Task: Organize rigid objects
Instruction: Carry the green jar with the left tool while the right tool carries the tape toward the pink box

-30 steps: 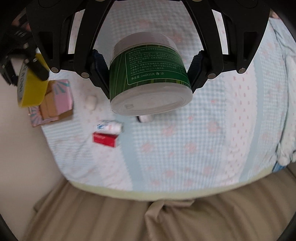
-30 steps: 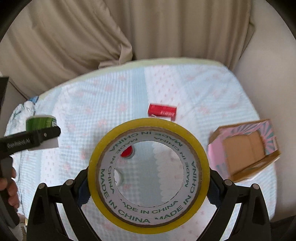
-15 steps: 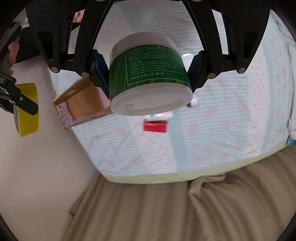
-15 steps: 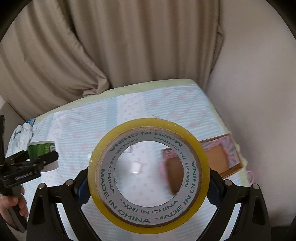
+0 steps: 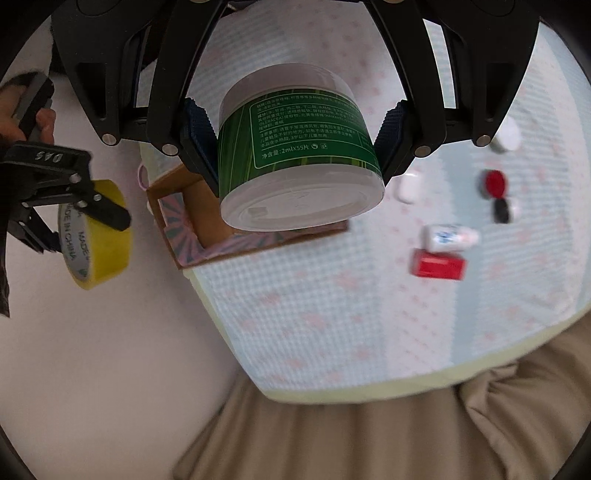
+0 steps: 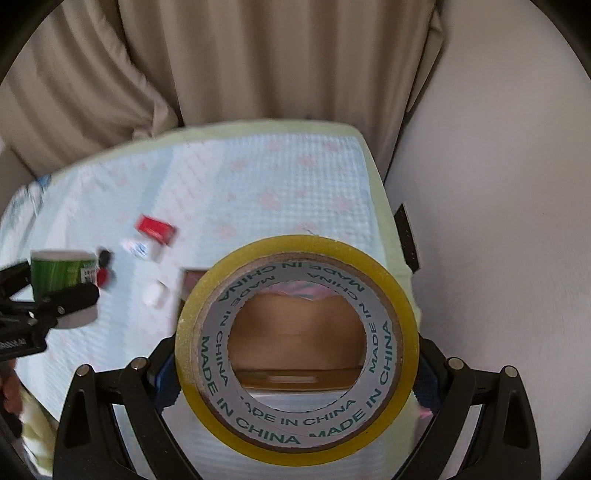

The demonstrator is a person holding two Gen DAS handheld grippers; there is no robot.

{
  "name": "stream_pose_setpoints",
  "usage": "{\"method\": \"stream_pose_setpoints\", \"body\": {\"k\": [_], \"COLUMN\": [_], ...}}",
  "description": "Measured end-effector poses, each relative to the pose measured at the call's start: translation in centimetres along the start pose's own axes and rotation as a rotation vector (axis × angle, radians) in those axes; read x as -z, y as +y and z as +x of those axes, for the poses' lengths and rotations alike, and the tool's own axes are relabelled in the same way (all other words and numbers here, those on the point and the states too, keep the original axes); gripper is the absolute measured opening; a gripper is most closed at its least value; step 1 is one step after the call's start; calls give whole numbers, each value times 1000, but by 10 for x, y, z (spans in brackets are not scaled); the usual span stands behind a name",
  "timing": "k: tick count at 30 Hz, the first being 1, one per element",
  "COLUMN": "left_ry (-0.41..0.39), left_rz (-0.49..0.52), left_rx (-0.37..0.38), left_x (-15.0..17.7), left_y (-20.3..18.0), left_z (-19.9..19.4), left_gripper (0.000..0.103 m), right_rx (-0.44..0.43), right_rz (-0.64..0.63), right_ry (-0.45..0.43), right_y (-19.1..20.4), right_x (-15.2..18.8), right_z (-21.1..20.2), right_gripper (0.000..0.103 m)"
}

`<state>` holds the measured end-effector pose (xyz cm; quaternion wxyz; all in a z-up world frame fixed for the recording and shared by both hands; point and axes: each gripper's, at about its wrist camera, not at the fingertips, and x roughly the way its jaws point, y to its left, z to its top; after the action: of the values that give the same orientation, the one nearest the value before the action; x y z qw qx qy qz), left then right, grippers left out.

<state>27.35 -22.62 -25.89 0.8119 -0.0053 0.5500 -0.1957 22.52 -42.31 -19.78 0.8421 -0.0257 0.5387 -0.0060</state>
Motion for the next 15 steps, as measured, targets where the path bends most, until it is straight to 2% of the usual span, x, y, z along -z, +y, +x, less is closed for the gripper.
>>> {"method": "stream_pose_setpoints", "body": {"k": [7, 15], "left_ry": [140, 292], "left_rz": [-5, 26], "left_rx": [-13, -64], "left_x": [-6, 4], "left_y": [-36, -34], "left_z": [97, 201], "left_gripper": [70, 70], "right_rx": [-12, -27], "right_rz": [-177, -304], "right_ry": [123, 211], "right_y": [-27, -29], "right_x": [9, 32], "right_z": [94, 185], "right_gripper": [97, 96]}}
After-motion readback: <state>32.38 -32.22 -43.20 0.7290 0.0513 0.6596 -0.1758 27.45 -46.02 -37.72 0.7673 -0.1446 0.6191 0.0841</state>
